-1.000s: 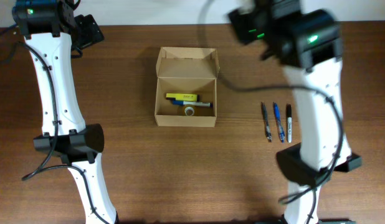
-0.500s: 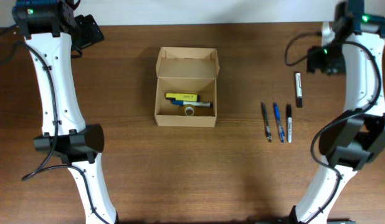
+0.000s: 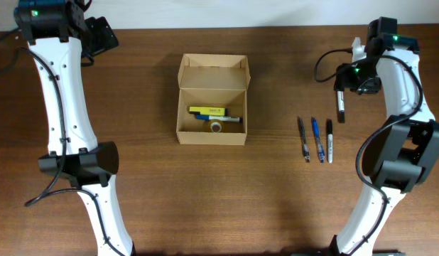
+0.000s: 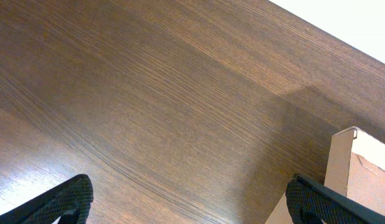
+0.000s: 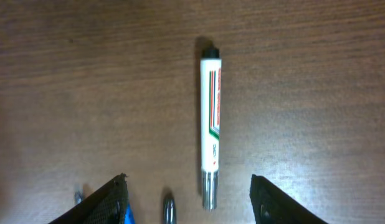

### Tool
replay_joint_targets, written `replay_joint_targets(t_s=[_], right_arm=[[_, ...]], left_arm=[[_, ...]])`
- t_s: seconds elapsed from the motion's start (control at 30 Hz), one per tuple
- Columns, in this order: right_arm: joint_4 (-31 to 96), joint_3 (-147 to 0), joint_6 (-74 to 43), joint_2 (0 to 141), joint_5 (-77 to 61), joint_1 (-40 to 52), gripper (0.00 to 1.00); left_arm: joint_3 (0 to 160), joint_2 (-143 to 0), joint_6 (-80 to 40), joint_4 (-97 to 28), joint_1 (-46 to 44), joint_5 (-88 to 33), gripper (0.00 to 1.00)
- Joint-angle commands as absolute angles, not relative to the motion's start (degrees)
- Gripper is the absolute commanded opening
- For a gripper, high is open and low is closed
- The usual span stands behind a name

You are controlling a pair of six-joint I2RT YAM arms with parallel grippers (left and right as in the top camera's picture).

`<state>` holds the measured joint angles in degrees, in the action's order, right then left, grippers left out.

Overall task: Pack container
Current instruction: 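Grasp the white whiteboard marker with the right gripper and lift it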

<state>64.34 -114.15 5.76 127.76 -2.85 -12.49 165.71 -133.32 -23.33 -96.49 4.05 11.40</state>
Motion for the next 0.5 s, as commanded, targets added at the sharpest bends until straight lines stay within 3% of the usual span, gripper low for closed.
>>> replay_joint_targets(t_s=[0.0, 0.47], right_arm=[[64.0, -113.7, 5.1, 130.8, -1.8, -12.5, 0.63], [63.8, -113.7, 5.0, 137.1, -1.2, -11.6, 0.57]], left_arm=[[166.4, -133.5, -23.0, -96.7, 4.3, 11.6, 1.00], [166.4, -133.5, -23.0, -96.7, 4.3, 11.6, 1.00]])
